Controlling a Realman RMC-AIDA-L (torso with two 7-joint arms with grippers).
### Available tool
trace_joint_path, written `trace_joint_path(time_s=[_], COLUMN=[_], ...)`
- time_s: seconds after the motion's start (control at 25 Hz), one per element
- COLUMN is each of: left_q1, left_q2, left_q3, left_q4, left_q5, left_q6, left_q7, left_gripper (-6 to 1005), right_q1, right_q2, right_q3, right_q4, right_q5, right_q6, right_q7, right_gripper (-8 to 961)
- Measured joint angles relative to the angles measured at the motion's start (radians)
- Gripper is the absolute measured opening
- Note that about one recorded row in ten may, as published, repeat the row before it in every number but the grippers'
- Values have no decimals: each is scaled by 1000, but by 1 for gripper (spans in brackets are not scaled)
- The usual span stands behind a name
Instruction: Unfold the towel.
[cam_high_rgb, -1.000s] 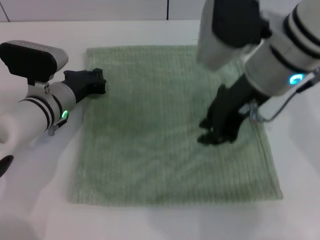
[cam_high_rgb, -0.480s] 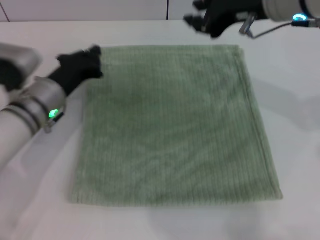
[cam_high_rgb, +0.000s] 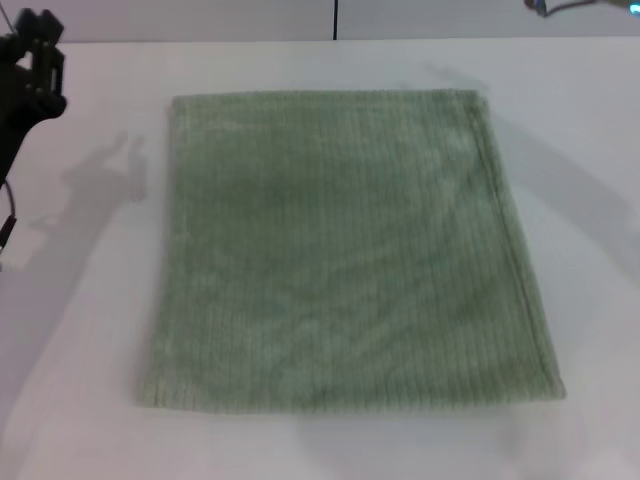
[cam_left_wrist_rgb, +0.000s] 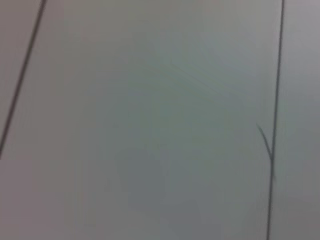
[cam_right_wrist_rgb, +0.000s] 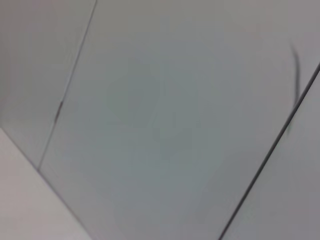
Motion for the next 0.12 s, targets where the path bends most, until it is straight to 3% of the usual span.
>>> trace_joint_path(time_s=[0.12], left_q1=[10], left_q2=[4], left_q3=[-7], left_q4=[2], left_q5=[0], left_q6=[8], left_q7=[0], left_gripper=[-2], right_q1=[-12], right_q2=[0], right_q3=[-36], right_q4=[-2], right_q5=[-27], right_q6=[-114], right_q7=[-6], right_gripper=[305])
